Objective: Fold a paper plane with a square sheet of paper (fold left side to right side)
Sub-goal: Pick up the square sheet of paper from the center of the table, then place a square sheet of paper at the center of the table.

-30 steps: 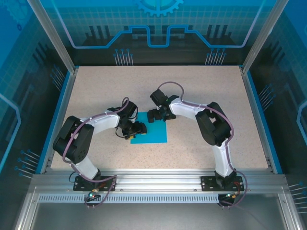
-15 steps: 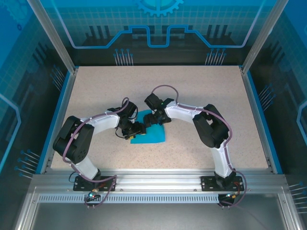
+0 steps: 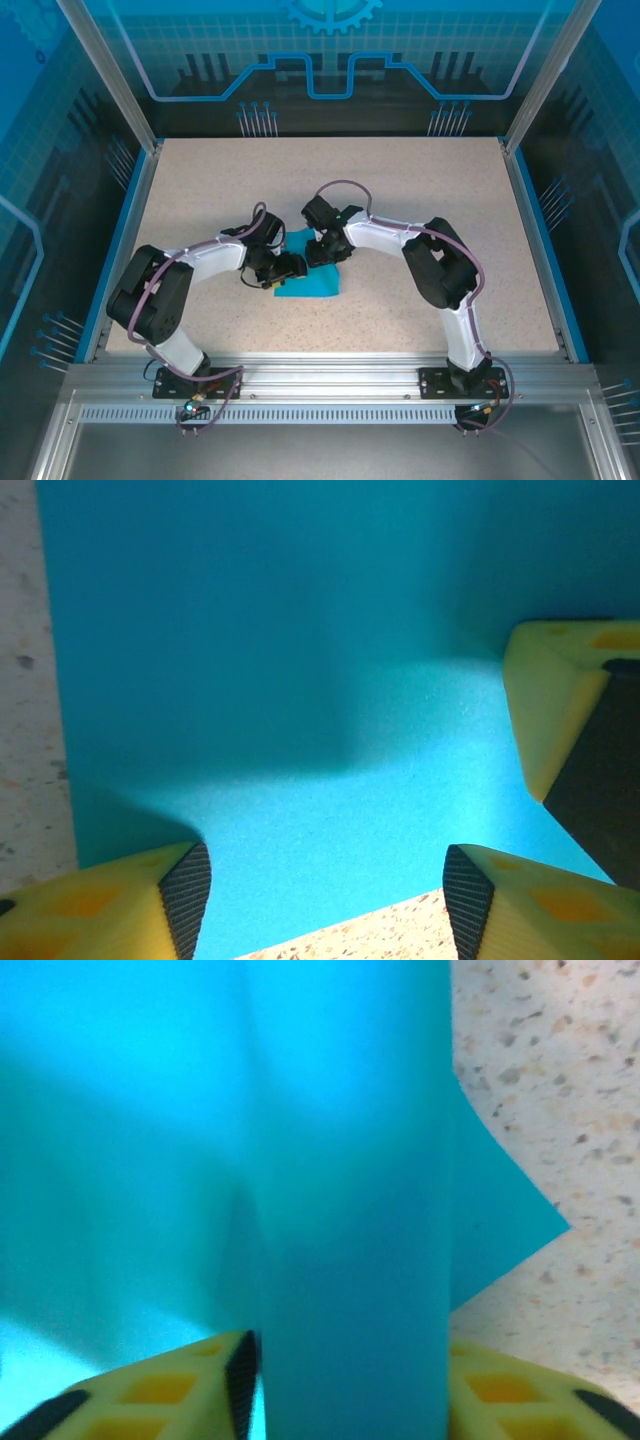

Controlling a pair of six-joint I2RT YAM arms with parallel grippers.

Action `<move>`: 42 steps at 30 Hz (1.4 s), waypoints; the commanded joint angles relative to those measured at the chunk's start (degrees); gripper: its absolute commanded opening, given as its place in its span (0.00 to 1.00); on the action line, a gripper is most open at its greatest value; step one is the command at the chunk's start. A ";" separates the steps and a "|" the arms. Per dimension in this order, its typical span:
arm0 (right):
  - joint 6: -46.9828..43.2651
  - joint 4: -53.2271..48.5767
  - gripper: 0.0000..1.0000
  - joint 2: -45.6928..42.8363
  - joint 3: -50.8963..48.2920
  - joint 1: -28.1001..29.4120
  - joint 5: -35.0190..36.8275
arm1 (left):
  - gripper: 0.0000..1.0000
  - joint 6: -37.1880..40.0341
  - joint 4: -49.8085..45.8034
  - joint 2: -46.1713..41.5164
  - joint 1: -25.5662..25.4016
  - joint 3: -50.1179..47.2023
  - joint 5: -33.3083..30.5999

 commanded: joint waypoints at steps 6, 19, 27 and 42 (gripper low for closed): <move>-2.65 8.85 0.28 -11.67 -8.56 -2.50 -9.95 | 0.76 1.43 0.92 -10.31 6.32 -1.66 5.57; -13.95 13.83 0.24 -37.29 -19.40 -17.13 -39.36 | 0.96 -1.05 26.88 -27.40 11.79 -4.30 21.78; -18.18 7.26 0.24 -46.54 -15.20 -19.72 -51.22 | 0.99 -2.98 39.26 -26.40 9.68 0.25 32.55; -16.41 8.61 0.26 -49.05 -15.19 -20.39 -53.46 | 0.54 0.25 37.79 -22.58 3.28 6.73 36.87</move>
